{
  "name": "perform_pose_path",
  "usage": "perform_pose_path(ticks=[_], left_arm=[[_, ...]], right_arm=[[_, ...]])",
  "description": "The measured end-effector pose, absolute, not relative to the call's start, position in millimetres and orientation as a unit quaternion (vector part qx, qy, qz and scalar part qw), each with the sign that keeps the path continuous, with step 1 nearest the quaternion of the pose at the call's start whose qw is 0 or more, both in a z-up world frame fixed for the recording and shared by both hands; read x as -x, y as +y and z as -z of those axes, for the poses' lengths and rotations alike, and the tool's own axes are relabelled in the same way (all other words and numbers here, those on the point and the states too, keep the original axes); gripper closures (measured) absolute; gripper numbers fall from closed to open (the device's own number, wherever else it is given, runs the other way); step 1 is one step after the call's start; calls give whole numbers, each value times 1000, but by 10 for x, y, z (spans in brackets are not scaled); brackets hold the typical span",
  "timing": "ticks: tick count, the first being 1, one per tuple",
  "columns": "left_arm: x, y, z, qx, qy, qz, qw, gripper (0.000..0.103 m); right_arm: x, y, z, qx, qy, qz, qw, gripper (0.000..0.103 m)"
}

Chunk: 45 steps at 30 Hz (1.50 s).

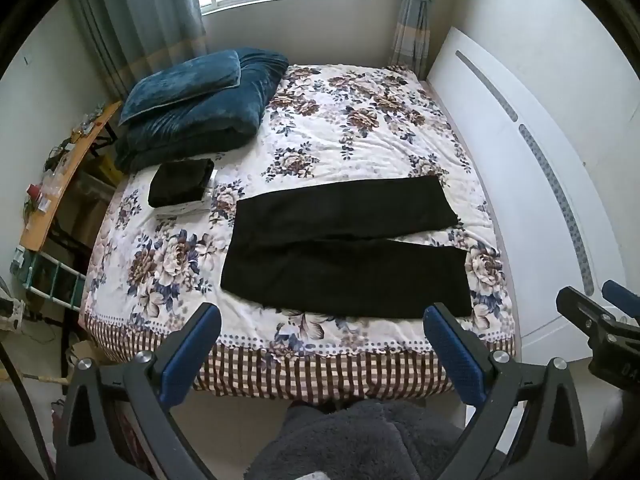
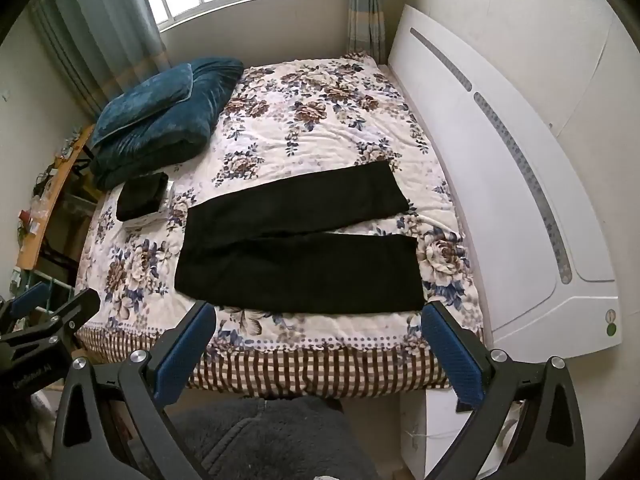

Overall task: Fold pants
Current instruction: 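Move both tools toward the waistband of the black pants, then grasp the black pants waistband with the left tool while the right tool grasps it too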

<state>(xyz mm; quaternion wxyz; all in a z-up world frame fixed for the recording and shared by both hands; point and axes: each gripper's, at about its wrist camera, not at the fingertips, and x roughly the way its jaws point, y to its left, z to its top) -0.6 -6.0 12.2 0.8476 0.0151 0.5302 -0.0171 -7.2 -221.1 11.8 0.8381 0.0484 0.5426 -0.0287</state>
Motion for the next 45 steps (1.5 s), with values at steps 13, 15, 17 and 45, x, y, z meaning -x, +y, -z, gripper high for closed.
perform_pose_path(ticks=[13, 15, 17, 45], left_arm=[[23, -64, -141, -13, 528, 20, 849, 0], [22, -69, -138, -11, 529, 19, 849, 0], [0, -66, -122, -8, 529, 17, 849, 0], [-3349, 984, 3252, -10, 687, -130, 715, 0]], right_arm=[[-2, -2133, -247, -49, 542, 18, 838, 0], [5, -2119, -243, -50, 542, 18, 839, 0], [30, -2101, -229, -49, 540, 19, 840, 0], [-3363, -2605, 3409, -153, 686, 66, 708, 0]])
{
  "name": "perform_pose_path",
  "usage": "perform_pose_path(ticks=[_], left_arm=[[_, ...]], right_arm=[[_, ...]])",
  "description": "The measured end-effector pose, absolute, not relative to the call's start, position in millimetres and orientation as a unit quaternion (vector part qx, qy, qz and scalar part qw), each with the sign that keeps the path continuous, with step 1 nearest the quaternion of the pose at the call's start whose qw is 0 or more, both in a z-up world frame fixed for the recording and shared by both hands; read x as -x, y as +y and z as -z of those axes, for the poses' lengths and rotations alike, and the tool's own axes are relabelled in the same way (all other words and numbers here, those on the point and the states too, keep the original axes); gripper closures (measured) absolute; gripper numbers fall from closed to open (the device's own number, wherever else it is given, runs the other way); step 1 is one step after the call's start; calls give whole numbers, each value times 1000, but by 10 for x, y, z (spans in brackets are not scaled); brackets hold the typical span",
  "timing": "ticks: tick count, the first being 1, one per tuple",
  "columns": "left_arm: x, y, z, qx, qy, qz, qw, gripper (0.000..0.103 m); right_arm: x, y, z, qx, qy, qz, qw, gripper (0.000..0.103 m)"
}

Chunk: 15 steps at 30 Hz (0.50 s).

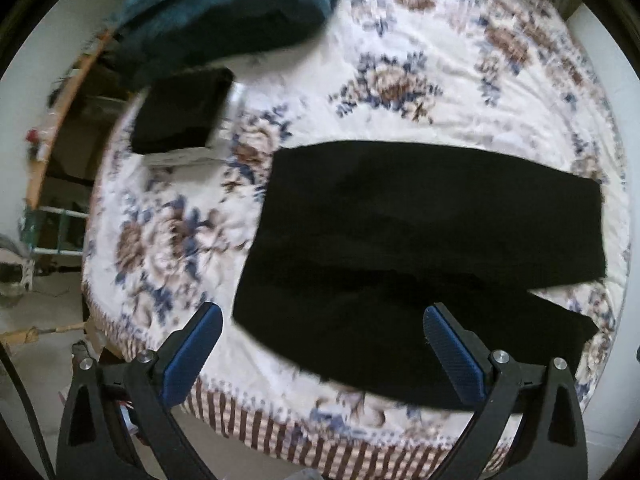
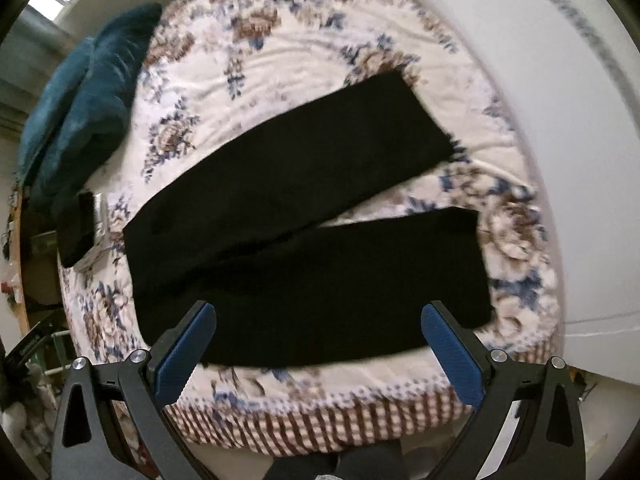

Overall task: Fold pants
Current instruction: 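Grasp the black pants waistband with the left tool while the right tool grasps it too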

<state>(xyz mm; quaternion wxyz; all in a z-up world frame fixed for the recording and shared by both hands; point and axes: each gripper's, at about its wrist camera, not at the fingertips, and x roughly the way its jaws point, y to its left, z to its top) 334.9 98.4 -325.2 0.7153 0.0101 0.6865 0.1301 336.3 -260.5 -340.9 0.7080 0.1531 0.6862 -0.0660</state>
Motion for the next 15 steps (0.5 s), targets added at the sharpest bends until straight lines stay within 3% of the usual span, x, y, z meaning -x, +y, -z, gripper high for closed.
perform_pose_path(ticks=[9, 12, 15], left_arm=[[-4657, 1379, 4738, 15, 747, -118, 654, 4], [-5032, 1499, 5247, 75, 774, -115, 618, 13], [-5325, 1597, 5570, 139, 781, -111, 598, 13]], right_arm=[[-5354, -1923, 5420, -228, 758, 22, 610, 0], [-5922, -1705, 6086, -245, 780, 26, 576, 0], [-6318, -1602, 6606, -268, 795, 44, 543, 0]])
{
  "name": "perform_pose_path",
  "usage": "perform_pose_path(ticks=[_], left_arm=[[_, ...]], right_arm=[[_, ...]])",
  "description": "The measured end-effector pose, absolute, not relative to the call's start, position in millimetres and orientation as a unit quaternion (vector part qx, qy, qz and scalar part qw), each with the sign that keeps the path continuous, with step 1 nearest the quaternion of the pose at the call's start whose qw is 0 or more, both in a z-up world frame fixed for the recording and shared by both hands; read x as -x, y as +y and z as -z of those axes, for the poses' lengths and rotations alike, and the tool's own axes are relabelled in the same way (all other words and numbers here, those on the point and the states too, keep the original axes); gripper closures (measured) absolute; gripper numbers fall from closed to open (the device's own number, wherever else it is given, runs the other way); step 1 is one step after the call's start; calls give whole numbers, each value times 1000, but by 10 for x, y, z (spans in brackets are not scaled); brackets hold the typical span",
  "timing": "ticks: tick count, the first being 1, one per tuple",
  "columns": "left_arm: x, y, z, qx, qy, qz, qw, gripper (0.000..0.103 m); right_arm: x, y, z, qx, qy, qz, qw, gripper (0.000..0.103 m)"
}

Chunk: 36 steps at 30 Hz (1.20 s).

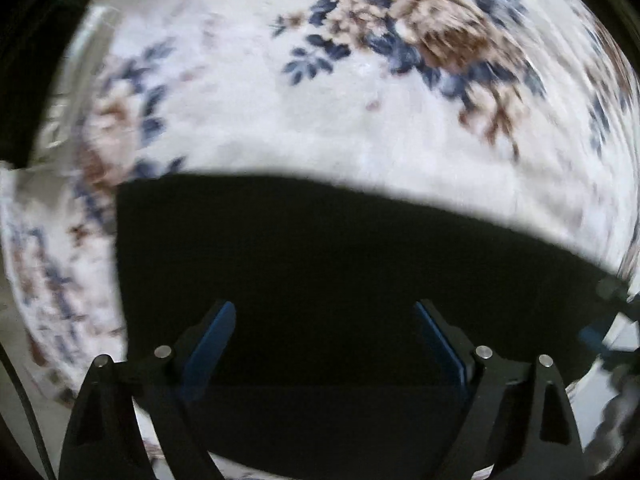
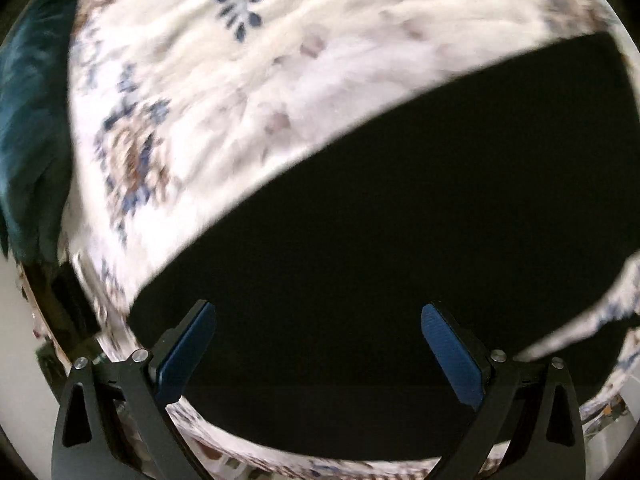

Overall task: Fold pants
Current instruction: 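Grasp the black pants waistband with the left tool while the right tool grasps it too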

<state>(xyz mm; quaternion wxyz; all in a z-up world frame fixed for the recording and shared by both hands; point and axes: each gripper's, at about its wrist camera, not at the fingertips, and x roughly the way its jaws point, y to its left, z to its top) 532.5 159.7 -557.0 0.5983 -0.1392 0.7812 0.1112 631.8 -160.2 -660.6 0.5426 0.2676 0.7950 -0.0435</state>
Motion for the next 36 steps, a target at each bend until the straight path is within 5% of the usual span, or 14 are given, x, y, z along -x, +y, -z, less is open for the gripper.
perform_pose_path(ticks=[10, 13, 15, 17, 21, 27, 32, 34, 36], left_arm=[[-5683, 1638, 6137, 207, 788, -153, 560, 13], [-5674, 1665, 6116, 213, 782, -167, 562, 16], [-5608, 1682, 6034, 202, 770, -178, 578, 37], [-5510, 1669, 5878, 183, 762, -174, 596, 52], [-5185, 1663, 5526, 202, 748, -134, 618, 84], [-4495, 1640, 5129, 193, 736, -103, 641, 87], [-4183, 1697, 5163, 237, 733, -99, 630, 84], [-4184, 1829, 5207, 282, 726, -102, 618, 81], [-4236, 1936, 5160, 301, 717, -102, 620, 70]], right_arm=[[-6846, -1601, 7440, -266, 807, 128, 512, 7], [-6785, -1573, 7421, -244, 802, 132, 529, 29], [-6675, -1642, 7314, -253, 790, 135, 542, 59], [-6514, -1739, 7220, -280, 781, 131, 542, 75], [-6199, -1807, 7081, -286, 786, 100, 539, 76], [-5791, -1778, 7085, -272, 796, 89, 533, 90], [-5353, -1747, 7367, -264, 813, 73, 514, 90], [-5326, -1797, 7376, -311, 795, 57, 518, 81], [-5404, -1899, 7235, -337, 764, 46, 547, 54]])
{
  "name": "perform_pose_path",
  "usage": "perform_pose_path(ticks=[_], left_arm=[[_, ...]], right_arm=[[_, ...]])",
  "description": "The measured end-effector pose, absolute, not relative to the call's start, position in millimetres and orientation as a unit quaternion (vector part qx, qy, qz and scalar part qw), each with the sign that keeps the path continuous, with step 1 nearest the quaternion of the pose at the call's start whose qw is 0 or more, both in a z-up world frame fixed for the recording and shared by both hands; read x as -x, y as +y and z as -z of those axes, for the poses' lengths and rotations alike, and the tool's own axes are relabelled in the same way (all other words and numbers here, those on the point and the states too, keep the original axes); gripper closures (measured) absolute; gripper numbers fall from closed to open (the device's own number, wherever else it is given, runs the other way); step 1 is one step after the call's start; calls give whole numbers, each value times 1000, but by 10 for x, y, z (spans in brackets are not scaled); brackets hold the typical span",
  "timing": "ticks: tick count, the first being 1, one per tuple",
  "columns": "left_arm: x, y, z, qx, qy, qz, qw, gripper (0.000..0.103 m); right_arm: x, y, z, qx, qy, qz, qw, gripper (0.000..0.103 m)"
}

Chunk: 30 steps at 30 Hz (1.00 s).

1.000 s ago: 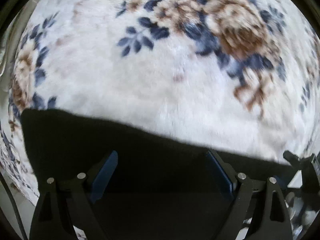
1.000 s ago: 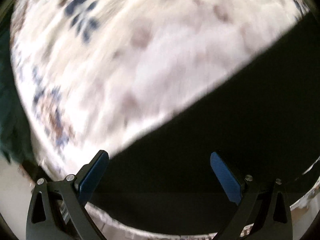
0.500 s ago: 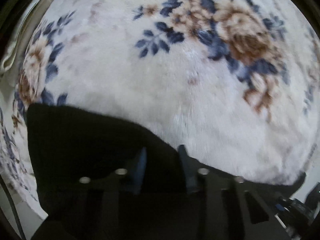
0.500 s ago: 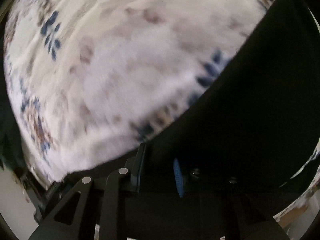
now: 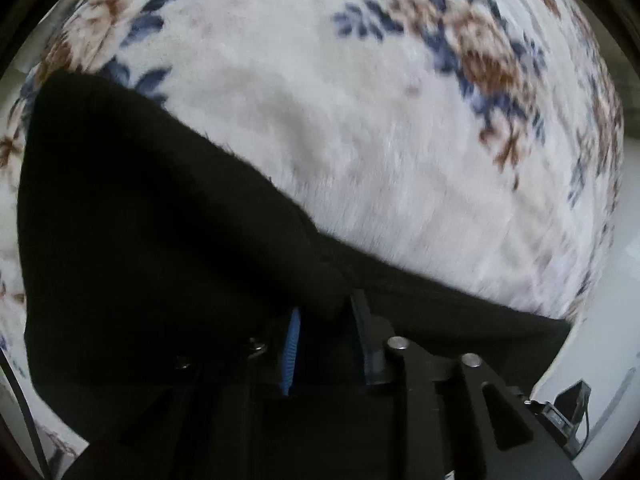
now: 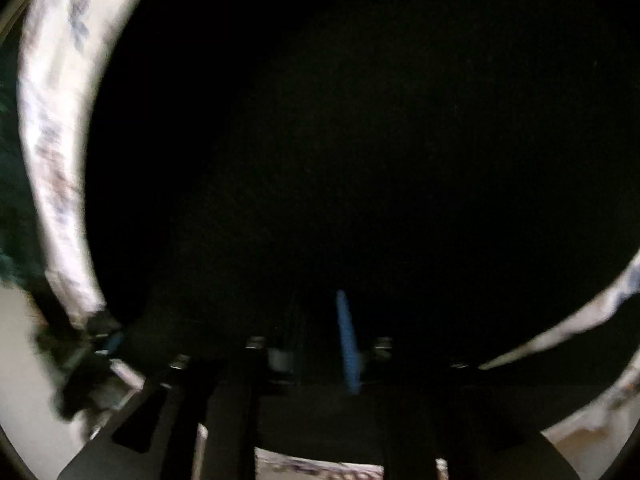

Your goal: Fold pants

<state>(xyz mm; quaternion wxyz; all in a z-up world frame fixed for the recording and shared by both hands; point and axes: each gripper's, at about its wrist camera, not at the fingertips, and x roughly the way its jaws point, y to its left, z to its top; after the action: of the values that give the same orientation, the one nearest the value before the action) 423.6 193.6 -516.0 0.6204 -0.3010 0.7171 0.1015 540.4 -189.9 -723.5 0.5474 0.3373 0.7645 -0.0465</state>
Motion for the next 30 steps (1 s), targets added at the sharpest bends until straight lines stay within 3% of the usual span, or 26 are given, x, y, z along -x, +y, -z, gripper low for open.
perform_pose_path(ticks=[2, 5, 6, 14, 18, 25, 28, 30], left_arm=[[-4295, 1997, 5037, 298, 702, -112, 638, 64], [-4601, 1994, 4995, 253, 685, -127, 671, 64], [-4679, 1965, 4954, 231, 682, -132, 681, 64], [-5039, 1080, 4765, 71, 677, -139, 720, 64], [-5009, 596, 4711, 69, 654, -133, 742, 64], [-4886, -275, 5095, 36, 692, -70, 718, 64], [-4813, -433, 5174, 38, 701, -59, 710, 63], [-4798, -523, 5186, 28, 704, -52, 708, 64]], right_arm=[[-5511, -2049, 7030, -326, 733, 52, 594, 40], [-5673, -2449, 6785, -290, 700, 88, 646, 19], [-5716, -2683, 6726, -283, 691, 111, 656, 16], [-5556, -4061, 6798, -299, 653, 300, 628, 16], [-4986, -4403, 6980, -365, 638, 339, 587, 16], [-4294, -4476, 7342, -506, 573, 284, 579, 17], [-4109, -4472, 7231, -483, 577, 277, 598, 33], [-3920, -4446, 7141, -488, 569, 271, 604, 35]])
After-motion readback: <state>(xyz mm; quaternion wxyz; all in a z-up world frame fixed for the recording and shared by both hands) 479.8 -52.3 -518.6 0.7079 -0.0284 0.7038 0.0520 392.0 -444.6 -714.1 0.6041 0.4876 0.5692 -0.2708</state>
